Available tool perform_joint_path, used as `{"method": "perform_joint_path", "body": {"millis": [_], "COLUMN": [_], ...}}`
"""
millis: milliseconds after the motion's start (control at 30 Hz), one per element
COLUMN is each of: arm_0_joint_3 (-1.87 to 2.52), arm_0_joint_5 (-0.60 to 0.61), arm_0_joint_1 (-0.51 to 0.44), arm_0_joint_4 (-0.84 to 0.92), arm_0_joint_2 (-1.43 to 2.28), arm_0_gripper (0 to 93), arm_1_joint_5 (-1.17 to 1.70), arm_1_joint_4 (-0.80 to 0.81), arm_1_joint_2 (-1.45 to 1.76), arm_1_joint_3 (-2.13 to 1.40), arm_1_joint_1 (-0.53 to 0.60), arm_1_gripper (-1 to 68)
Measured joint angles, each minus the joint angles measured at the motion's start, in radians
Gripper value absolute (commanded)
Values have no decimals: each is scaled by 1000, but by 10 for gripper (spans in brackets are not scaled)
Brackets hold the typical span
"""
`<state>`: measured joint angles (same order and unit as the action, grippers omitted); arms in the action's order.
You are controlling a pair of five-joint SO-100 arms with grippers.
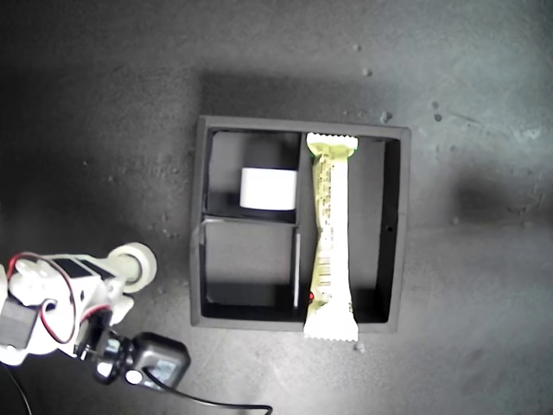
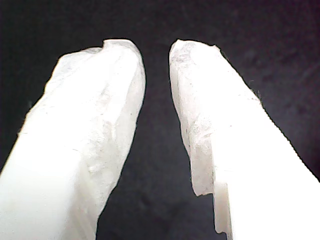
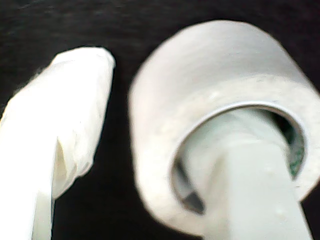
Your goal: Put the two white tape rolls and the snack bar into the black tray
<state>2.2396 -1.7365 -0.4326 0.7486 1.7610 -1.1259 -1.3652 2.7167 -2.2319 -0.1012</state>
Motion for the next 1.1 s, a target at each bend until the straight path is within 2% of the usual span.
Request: {"method": "perform_joint_path", "body": {"millis": [133,333,467,633,733,900,1100], "arm_0_joint_3": [-69,-517,-954,-1605,-1916,-1954,-1855], "arm_0_joint_5": [60,270,396,448,456,442,397], "arm_0_joint_1": [35,115,112,120,126,137,155], "arm_0_joint_4": [183,566,742,1009,1052,1066,1066], "arm_0_joint_2": [71,21,-212,-678,-913,-959,-959], "arm_0_gripper": [2,2,2,1,1,1,158], "arm_1_joint_5": [-52,-127,-172,-202,-207,-207,-207], "arm_1_joint_4": [100,213,229,255,314,411,436], "arm_1_joint_2": [132,371,578,621,621,624,624], "arm_1_joint_3": [-184,-466,-646,-749,-807,-868,-881], "arm_1_joint_1": [3,-18,-32,-40,-49,-52,-48], "arm_1_gripper": [0,-1,-2,-2,-2,-2,-2]}}
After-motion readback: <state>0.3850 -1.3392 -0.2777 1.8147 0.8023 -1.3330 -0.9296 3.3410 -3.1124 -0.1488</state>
